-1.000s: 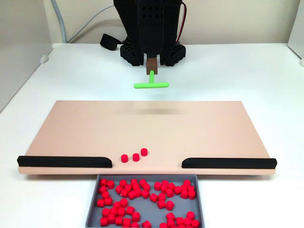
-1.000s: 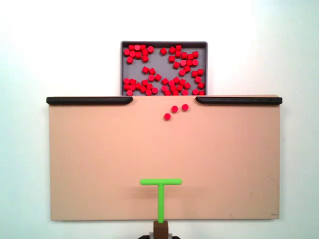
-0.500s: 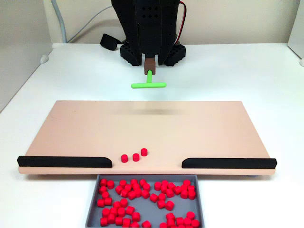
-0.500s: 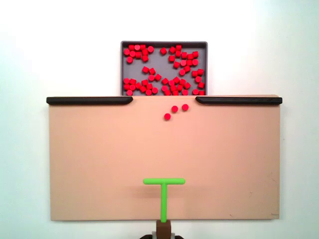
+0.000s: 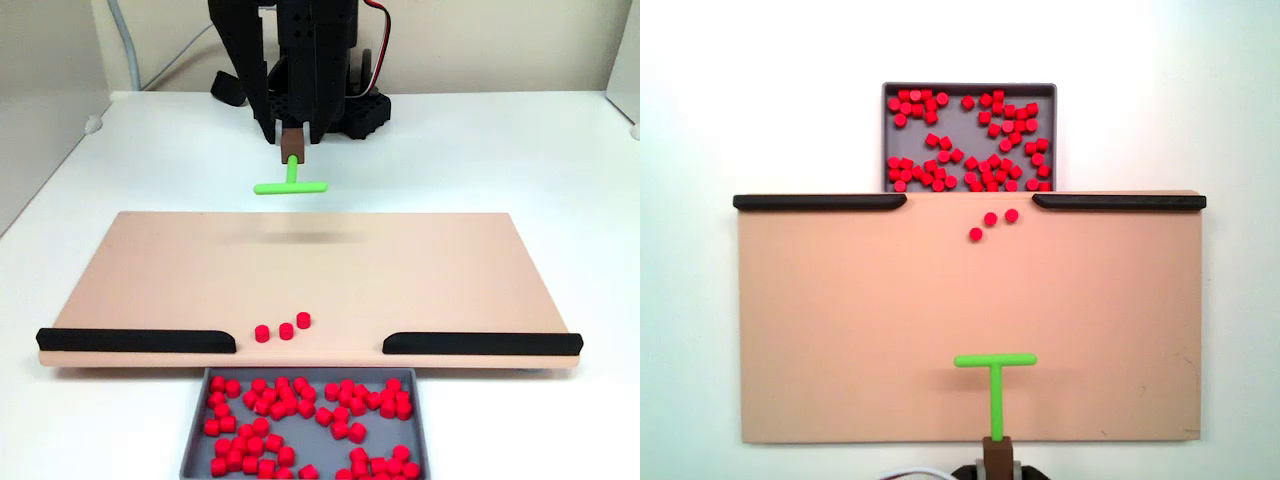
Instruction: Push granules from bottom to the grey container
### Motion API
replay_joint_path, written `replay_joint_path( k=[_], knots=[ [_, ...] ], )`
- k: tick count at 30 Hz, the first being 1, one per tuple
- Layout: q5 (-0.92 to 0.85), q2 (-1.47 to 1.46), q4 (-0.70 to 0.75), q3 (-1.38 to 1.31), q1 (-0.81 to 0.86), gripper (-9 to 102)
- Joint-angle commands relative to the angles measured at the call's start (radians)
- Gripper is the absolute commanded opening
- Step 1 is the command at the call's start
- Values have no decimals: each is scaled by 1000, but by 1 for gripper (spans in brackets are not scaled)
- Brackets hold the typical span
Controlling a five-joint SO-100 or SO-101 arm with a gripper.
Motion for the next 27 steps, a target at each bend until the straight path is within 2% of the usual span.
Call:
replay_joint_path(
  k=[1,17,27],
  knots=[
    [-6,-17,-32,2,11,0],
    [-23,-163,-210,0,26,0],
    [-12,-221,-255,-3,14,0]
  ],
)
